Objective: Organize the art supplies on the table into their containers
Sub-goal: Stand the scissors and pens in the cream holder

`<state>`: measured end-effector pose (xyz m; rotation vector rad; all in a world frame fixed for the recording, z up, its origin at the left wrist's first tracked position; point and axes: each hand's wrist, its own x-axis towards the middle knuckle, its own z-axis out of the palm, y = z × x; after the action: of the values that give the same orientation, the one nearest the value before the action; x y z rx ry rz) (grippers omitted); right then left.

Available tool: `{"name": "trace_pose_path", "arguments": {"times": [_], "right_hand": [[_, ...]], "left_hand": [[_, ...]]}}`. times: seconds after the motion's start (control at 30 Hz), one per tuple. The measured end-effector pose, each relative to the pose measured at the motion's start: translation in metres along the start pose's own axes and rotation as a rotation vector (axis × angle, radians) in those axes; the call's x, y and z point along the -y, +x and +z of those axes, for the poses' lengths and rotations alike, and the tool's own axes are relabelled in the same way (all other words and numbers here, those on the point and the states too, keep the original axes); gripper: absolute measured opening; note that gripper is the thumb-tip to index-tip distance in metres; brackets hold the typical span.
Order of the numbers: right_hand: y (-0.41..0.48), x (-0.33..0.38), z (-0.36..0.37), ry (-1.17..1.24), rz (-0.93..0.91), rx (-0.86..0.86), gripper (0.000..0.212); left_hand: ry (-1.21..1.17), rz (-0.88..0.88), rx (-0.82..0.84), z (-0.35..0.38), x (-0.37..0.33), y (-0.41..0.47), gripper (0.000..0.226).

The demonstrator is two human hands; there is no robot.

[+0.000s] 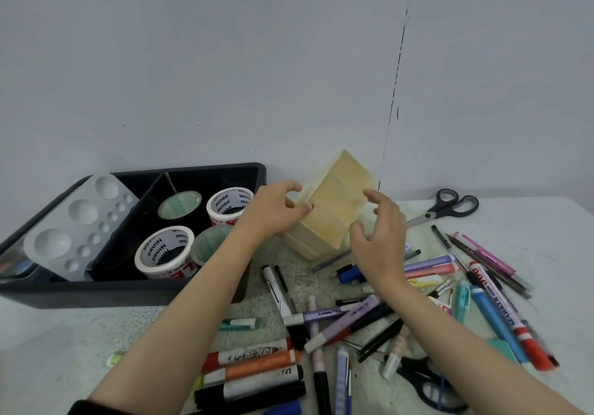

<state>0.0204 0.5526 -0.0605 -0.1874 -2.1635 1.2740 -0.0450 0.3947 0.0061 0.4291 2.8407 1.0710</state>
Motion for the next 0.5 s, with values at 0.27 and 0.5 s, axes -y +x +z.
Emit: {"name": "trace_pose_path", "arguments": {"times": [0.27,0.5], "right_hand": [[0.006,-0.006,0.001,0.188,0.220,0.285,0.051],[0.010,-0.009,0.004,0.108,0.072,0.350,0.057]], "left_hand": [[0.166,0.017,-0.006,0.023,0.003,0.000,0.060],[0.145,-0.048,0.107,0.032,-0.002,0.001,0.076]]}}
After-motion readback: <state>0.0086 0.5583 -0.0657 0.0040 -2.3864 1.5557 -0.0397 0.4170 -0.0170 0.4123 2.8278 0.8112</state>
